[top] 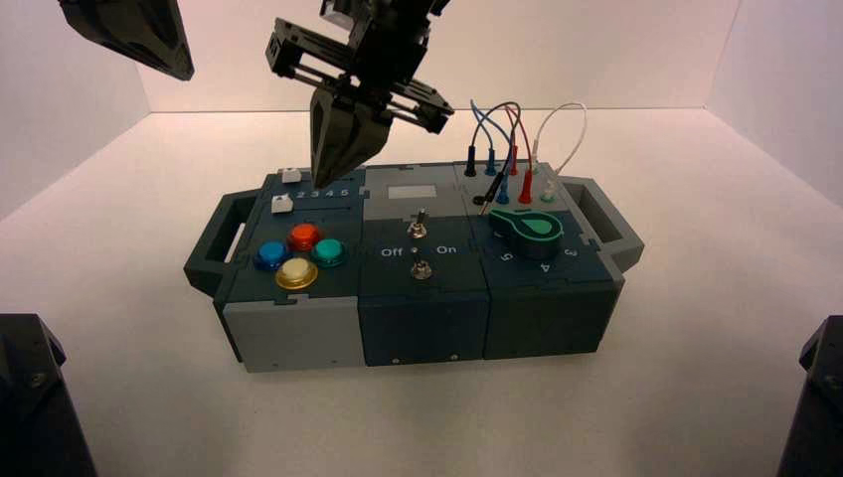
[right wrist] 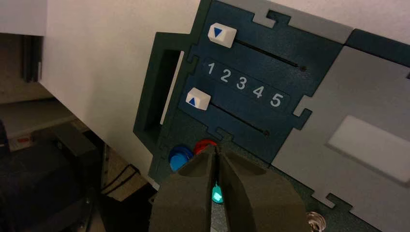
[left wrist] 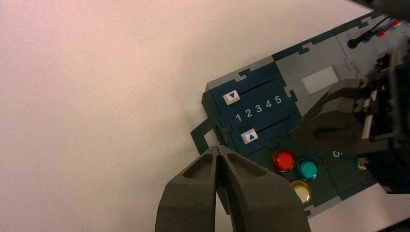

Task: Move the bottom slider to position 1.

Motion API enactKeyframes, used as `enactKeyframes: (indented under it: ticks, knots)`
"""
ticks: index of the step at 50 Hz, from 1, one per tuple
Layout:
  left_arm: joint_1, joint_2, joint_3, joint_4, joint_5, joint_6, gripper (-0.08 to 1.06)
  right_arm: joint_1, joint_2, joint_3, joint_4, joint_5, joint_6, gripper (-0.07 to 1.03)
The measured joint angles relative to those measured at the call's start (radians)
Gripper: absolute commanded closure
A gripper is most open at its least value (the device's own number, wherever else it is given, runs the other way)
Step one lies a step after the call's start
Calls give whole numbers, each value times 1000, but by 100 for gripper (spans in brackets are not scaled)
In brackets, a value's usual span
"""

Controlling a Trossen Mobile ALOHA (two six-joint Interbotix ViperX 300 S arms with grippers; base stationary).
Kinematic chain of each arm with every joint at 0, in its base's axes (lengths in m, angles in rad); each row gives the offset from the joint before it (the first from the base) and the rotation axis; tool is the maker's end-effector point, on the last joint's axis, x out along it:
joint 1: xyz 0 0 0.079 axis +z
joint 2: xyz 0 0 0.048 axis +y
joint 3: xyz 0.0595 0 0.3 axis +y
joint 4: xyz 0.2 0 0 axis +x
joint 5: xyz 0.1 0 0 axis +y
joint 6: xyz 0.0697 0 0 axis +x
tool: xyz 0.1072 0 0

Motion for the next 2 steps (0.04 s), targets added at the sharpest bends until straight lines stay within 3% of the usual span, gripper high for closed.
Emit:
enactKeyframes:
  ticks: [2]
  knots:
    - [0, 0, 2, -2, -2, 0, 101, 0, -3, 2, 0, -3, 0, 99]
